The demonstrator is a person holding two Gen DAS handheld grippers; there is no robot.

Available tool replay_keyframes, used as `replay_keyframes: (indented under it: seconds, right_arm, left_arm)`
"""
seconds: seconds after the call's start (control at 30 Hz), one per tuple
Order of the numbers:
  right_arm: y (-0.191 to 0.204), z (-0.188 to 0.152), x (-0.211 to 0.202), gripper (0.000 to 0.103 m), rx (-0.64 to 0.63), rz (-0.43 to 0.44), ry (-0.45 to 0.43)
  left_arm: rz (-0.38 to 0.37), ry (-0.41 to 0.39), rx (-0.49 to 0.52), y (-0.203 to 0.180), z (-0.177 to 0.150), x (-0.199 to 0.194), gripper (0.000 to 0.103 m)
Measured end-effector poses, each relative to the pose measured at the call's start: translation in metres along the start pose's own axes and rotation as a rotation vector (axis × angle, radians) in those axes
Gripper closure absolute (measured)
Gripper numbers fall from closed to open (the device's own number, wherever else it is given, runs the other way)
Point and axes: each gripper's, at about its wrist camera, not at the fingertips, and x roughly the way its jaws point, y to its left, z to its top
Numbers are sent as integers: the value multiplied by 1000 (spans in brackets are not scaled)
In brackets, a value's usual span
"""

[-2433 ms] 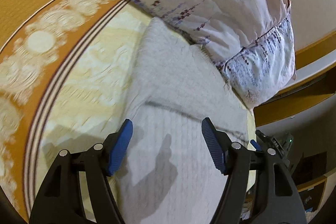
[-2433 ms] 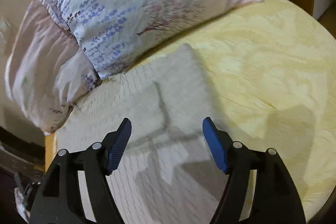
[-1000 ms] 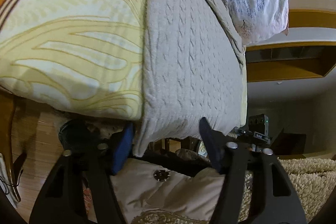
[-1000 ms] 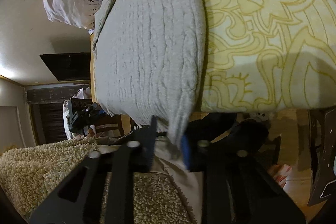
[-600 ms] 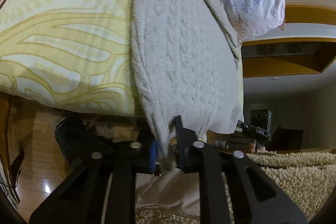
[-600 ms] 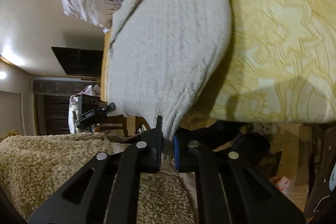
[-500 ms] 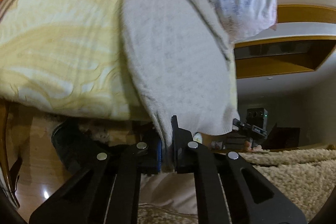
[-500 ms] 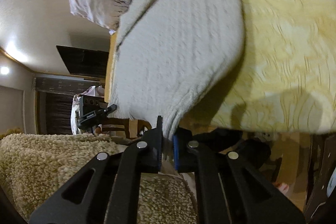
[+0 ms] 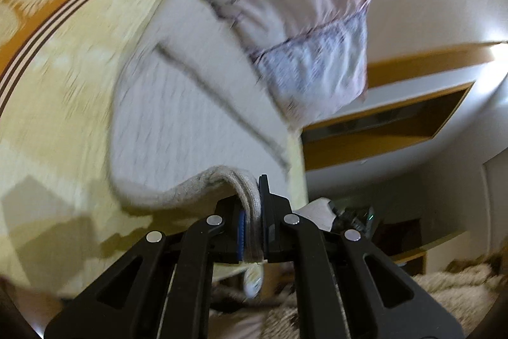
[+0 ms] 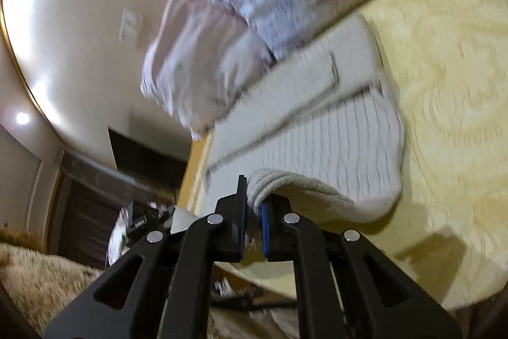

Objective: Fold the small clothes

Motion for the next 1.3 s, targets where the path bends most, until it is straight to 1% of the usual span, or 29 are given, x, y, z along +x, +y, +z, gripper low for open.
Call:
replay_keyframes:
  seconds: [0.17,0.27,0.37,0.5,0.67,0.8,1.0,1.3]
  right_arm:
    - [5,17,1,96,14,62,-125]
    - [8,28,2,96,22,95,-182]
    - [10,38,3,96,22,112,-215]
    - [13,50,7,96,4,128,-230]
    - [16,65,12,96,-2,154,-253]
    - [14,75,13,96,6,168,-276]
    - [10,89,20,96,12,167,-291]
    - [14,113,36,96,-15,161,-300]
  left_arm:
    - [-95,-83,-29,-3,31,7,96]
    - [-120,-114,-29,-7,51,12,96]
    - [-135,-129,-20,-10,64,15,96]
    - [-148,-138,-9,-12,81,21,96]
    - [-182,-159,-2,-17,100,30,96]
    - [-207,-181,-13,-18,115,33,96]
    - [-220,-199,-37,-15,136,40,96]
    - [-232,-209,-28,-17,162,57,96]
